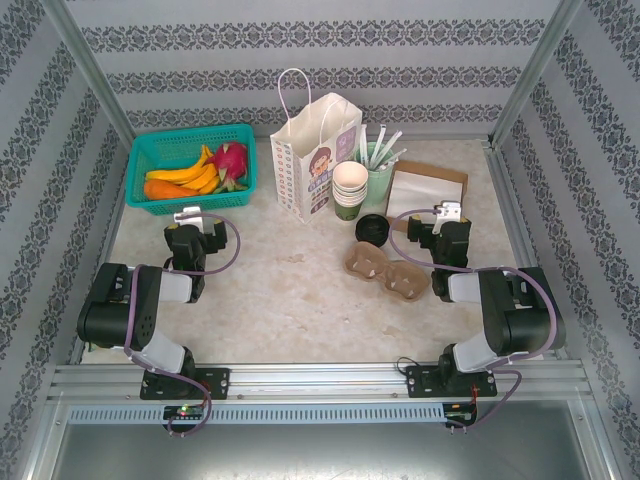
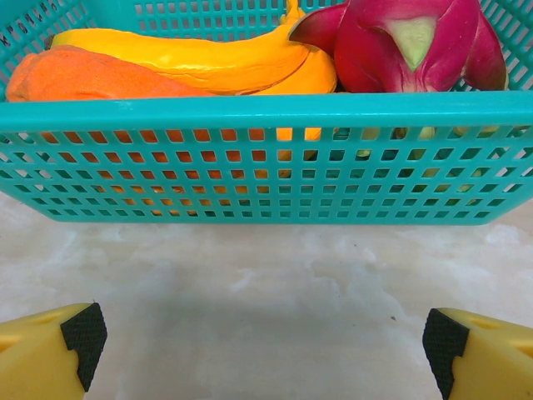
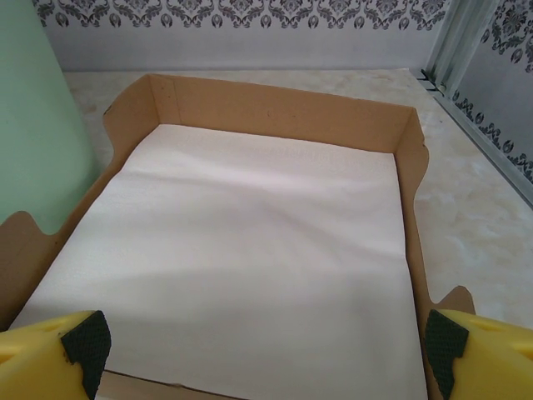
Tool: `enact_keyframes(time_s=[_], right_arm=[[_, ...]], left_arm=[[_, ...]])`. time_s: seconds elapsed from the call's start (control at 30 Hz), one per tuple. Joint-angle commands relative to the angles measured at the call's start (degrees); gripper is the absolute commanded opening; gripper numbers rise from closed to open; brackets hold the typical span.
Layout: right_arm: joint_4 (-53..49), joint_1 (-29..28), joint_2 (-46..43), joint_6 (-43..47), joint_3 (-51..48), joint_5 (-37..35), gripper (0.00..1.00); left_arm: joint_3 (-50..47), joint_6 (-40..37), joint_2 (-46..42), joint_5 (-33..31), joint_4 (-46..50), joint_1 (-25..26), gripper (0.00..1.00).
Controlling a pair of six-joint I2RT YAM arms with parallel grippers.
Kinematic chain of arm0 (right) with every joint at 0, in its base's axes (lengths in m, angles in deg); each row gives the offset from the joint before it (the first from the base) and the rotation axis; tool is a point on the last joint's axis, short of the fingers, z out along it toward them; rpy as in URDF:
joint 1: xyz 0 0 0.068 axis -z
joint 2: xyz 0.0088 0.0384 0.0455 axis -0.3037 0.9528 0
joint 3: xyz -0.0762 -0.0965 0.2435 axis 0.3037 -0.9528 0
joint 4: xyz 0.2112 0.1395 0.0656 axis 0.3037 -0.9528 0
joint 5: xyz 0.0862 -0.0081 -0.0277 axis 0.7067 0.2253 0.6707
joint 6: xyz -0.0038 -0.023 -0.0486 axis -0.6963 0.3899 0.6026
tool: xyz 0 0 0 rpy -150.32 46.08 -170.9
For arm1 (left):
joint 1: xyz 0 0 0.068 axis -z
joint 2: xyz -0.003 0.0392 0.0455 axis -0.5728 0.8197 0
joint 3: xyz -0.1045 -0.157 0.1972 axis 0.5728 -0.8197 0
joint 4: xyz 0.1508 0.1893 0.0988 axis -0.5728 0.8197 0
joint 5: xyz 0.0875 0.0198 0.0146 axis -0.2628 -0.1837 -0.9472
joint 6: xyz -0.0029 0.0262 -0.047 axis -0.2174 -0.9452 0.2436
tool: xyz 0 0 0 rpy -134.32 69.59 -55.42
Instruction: Pack the takeout coffee
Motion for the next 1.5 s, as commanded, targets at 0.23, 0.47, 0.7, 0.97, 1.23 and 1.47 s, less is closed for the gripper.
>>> enact_keyframes(time_s=[0.23, 0.47, 0.7, 0.97, 1.23, 1.47], right_arm=[[-14.8, 0.0, -12.9, -1.3, 4.6, -0.5, 0.98], [-41.7, -3.6, -19.4, -12.6, 20.1, 2.8, 0.98], [-57.0, -13.3, -17.8, -24.9, 32.8, 3.6, 0.98], [-82.9, -20.1, -7.0, -33.2, 53.2, 2.8, 0.95], [-93.8, -21.9, 3.9, -37.7, 66.2, 1.8, 0.83], [-95.9, -22.6, 13.3, -38.5, 75.3, -0.4, 0.64]], left_arm=[[6.2, -3.0, -10.0, 3.7, 17.3, 0.7, 1.0], [13.7, 10.5, -21.9, -2.3, 36.1, 1.8, 1.0], [22.8, 24.1, -23.6, 5.3, 47.6, 2.7, 1.0], [31.1, 31.9, -20.2, 14.9, 59.1, 2.8, 1.0], [36.2, 26.4, -15.7, 30.3, 58.3, 2.7, 1.0], [33.5, 28.0, -14.3, 40.5, 49.3, 2.8, 1.0]])
